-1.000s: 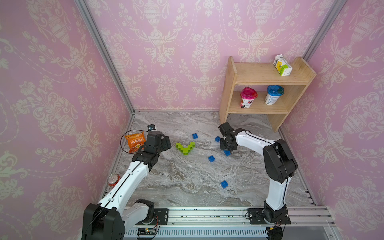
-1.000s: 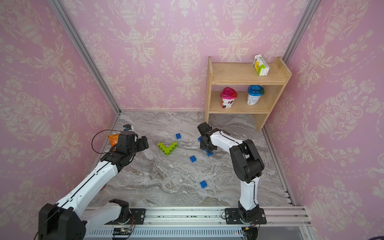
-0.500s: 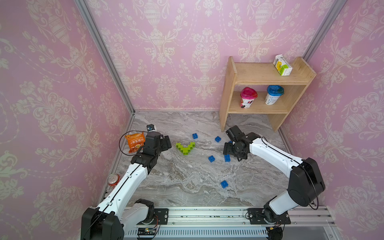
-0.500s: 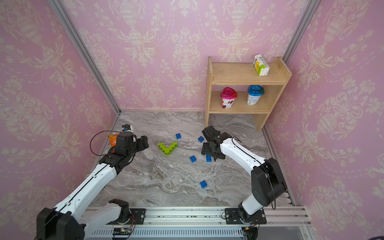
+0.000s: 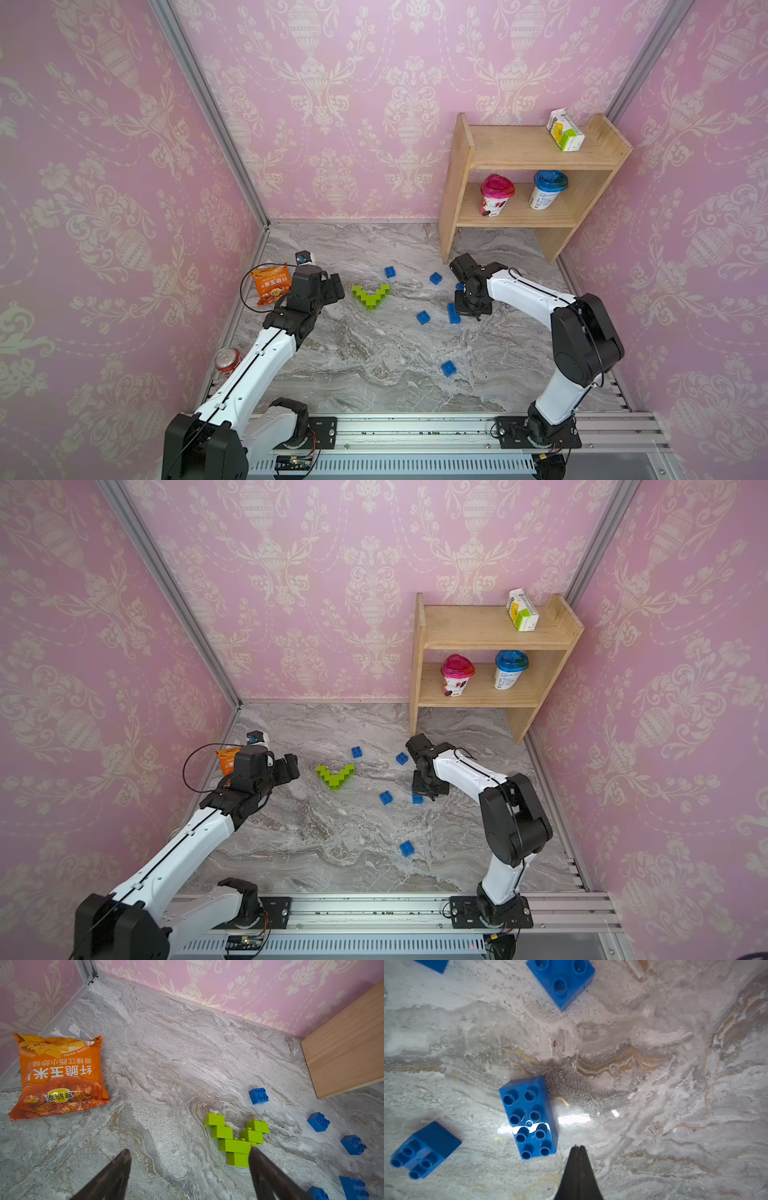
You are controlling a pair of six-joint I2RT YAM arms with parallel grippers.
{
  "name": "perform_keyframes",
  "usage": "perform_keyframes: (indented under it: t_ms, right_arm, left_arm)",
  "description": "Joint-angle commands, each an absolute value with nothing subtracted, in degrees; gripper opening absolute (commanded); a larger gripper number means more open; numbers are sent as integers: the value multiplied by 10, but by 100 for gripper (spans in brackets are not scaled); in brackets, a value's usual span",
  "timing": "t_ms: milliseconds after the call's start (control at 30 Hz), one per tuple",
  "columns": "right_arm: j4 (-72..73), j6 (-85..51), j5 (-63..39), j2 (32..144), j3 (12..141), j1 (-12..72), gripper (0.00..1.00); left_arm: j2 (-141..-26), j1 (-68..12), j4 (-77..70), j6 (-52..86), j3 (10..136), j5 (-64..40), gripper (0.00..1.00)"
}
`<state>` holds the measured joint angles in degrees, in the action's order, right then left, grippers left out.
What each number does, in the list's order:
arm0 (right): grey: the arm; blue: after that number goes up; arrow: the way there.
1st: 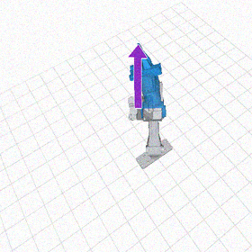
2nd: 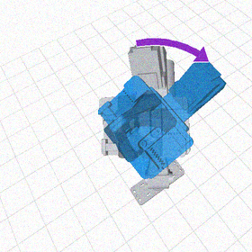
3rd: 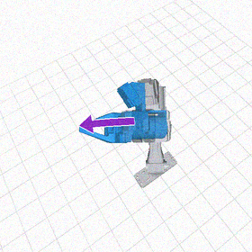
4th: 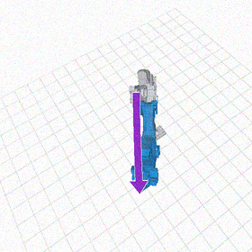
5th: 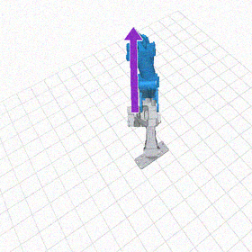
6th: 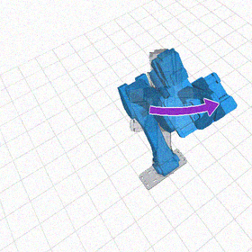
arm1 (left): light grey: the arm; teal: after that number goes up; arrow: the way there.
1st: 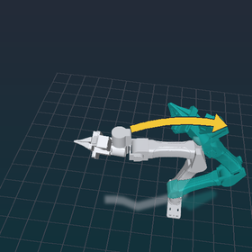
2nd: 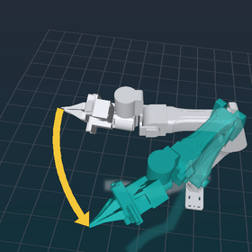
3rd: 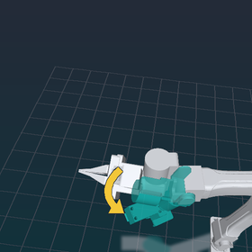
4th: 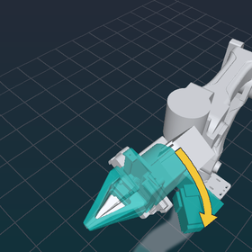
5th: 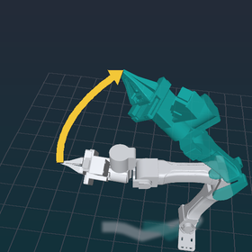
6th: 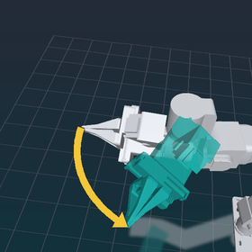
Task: Assemble the letter v with lego
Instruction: Adjust the lego brick at the center of the board.
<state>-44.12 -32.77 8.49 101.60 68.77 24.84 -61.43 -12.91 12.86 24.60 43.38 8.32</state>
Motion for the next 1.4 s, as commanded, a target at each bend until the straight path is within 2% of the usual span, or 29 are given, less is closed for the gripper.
perform_keyframes:
  t_ms: [0,233,333,500,567,633,667,700,933,1367]
  right_arm:
    - [-410,-313,85,1055,679,253,0]
    - [-411,-307,16,1078,697,288,0]
    - [-398,-302,-39,1049,693,313,6]
    - [-514,-249,63,1015,725,302,17]
    - [-523,-185,64,1011,732,302,40]
    - [-509,-100,54,1016,738,303,82]
    - [-498,-54,48,1019,741,302,97]
    - [-481,-23,54,1022,740,301,100]
    - [-484,111,-14,1096,803,280,100]
    - [-507,150,-52,1167,850,262,97]
  left_arm:
    - [-604,-125,122,254,431,76,89]
    - [-601,-125,132,253,436,84,89]
    - [-599,-125,138,246,441,102,89]
    - [-598,-125,145,240,453,103,89]
    - [-599,-125,140,245,450,98,89]
    - [-602,-125,129,251,444,94,89]
    - [-603,-125,127,253,442,94,89]
    - [-604,-125,127,254,442,94,89]
    - [-584,-125,141,251,444,104,89]
    - [-576,-126,151,245,446,121,89]
